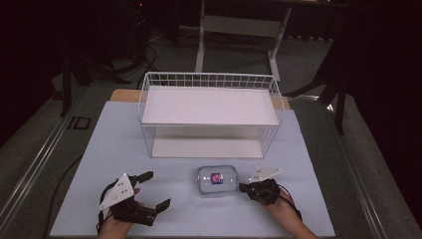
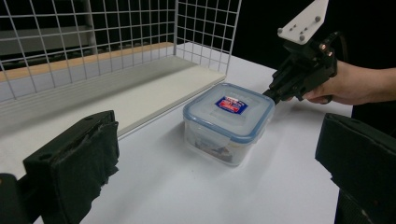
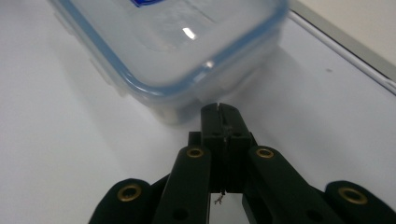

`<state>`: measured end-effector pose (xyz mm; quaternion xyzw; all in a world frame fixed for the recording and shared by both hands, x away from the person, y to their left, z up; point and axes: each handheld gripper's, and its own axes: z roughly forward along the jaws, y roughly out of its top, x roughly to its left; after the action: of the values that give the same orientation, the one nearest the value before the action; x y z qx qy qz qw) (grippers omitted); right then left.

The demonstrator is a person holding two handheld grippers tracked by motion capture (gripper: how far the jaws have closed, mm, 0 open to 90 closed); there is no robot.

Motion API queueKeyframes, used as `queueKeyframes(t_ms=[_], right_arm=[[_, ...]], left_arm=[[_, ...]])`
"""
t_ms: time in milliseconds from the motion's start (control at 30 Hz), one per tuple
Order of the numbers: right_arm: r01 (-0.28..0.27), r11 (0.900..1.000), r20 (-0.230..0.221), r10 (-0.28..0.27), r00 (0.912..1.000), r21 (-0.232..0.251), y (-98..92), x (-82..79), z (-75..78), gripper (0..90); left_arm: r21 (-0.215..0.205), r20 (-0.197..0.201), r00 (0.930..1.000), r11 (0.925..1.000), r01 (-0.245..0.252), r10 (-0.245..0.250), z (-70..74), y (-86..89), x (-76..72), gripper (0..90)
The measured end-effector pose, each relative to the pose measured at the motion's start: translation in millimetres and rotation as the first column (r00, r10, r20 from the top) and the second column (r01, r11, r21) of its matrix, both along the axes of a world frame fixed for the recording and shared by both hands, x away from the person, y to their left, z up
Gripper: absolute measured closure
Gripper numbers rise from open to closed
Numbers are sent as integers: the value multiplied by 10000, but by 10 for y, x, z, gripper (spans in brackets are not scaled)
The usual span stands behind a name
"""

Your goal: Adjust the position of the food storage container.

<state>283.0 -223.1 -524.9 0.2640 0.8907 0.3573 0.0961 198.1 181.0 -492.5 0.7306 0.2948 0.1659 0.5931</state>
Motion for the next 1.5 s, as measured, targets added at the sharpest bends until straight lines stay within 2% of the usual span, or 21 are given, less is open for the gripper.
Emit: queueKeyframes(t_ms=[100,200,467,700,900,1133,1333,1500], right_arm=[[429,9987,-67,-427,9991,281,-118,24,10,900],[373,9984,-182,-366,9992,426,-102,21,15,900],[-23,9998,-230,27,9997,199,36,-4,19,900],[-3,9999,-291,6,9996,102,106,40,30,900],[-263,9996,-86,262,9996,-89,234,76,32,900],[-324,9995,-93,325,9994,51,339,136,13,900],[-344,9994,-64,344,9994,36,368,130,23,900],[-228,9996,267,232,9994,-163,307,70,67,894]], left_arm=[[-2,5,10000,10000,-23,23,3,2,1,4],[7,-9,10000,10000,-23,23,1,1,3,4],[21,-16,10000,10000,-25,25,-3,-2,4,4],[79,-76,10000,10000,46,-46,-8,-13,6,4],[81,-149,9999,10000,31,-30,-17,-14,12,4],[84,-151,9999,10000,49,-48,-18,-17,10,4],[66,-210,9998,10000,48,-47,-21,-15,15,4],[88,-312,9995,9999,51,-48,-33,-8,40,4]])
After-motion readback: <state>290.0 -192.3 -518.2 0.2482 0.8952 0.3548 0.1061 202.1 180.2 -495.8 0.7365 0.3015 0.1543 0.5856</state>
